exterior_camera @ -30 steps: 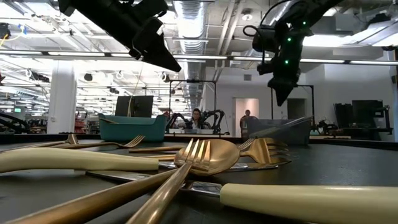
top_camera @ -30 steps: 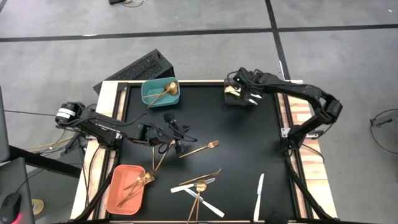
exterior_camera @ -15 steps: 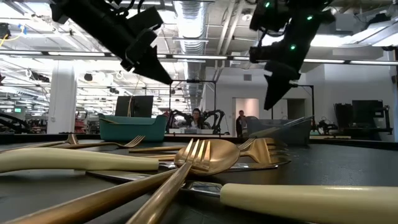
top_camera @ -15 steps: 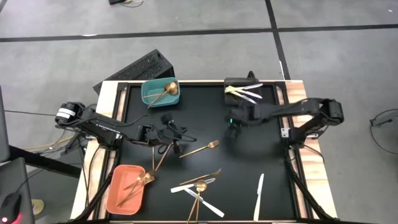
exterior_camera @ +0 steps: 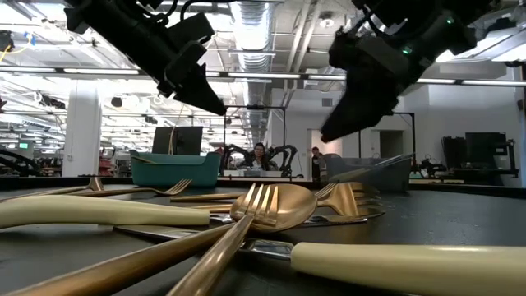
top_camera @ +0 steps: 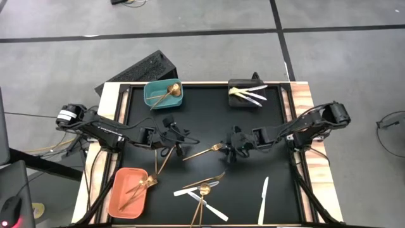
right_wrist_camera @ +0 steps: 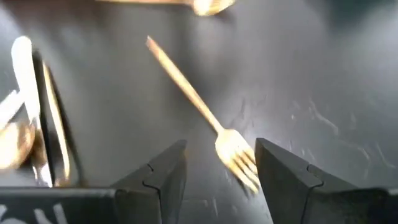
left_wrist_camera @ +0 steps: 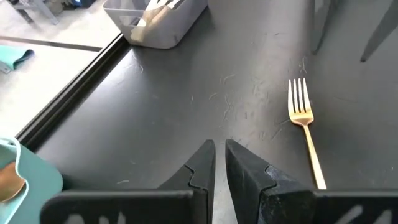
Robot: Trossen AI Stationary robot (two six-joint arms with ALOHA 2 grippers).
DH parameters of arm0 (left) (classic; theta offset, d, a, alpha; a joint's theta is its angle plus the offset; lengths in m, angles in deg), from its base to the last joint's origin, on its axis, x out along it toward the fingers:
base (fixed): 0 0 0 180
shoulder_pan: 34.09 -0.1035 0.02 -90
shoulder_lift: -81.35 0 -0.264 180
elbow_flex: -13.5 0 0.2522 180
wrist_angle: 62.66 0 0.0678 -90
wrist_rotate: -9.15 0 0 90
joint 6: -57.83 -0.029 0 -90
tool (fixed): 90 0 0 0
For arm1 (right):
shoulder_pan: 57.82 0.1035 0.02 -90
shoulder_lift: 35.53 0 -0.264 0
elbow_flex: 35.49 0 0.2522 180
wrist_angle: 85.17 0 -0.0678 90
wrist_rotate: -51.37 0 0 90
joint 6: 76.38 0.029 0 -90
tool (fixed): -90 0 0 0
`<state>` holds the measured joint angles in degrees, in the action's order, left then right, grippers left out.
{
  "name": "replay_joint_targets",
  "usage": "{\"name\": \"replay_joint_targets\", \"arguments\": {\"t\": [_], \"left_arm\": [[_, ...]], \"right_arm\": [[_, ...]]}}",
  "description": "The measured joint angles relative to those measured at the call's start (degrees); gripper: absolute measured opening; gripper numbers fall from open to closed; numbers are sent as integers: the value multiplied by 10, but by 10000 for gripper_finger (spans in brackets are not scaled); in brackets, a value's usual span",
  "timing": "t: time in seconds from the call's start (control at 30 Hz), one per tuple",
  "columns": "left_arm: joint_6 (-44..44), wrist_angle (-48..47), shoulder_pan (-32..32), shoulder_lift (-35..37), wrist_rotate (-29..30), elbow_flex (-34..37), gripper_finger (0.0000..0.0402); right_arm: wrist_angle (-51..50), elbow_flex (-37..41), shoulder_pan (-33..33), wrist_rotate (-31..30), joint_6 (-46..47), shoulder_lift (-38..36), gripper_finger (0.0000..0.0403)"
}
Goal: Sort silverware by color (type)
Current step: Put the gold fork into the orange bin
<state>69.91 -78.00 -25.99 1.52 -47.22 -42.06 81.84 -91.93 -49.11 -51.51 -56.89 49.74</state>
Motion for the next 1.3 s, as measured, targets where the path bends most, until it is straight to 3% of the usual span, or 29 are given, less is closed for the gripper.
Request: {"name": "replay_joint_targets", "arguments": {"t": [0.2, 0.53, 1.0, 1.13, 1.3], "left_arm": [[11, -5, 0, 0, 0, 0, 28], [53, -3, 0, 0, 34, 0, 34], [73, 0, -1, -49, 31, 0, 55], [73, 16, -3, -80, 38, 0, 55], [74, 40, -8, -109, 37, 0, 55]], "right_arm": [[-8, -1, 6, -110, 137, 7, 202], [-50, 0, 9, -111, 229, 26, 202], [73, -4, 6, -114, 327, 180, 197], [87, -3, 11, -111, 306, 178, 161], [84, -1, 14, -76, 279, 152, 75]]}}
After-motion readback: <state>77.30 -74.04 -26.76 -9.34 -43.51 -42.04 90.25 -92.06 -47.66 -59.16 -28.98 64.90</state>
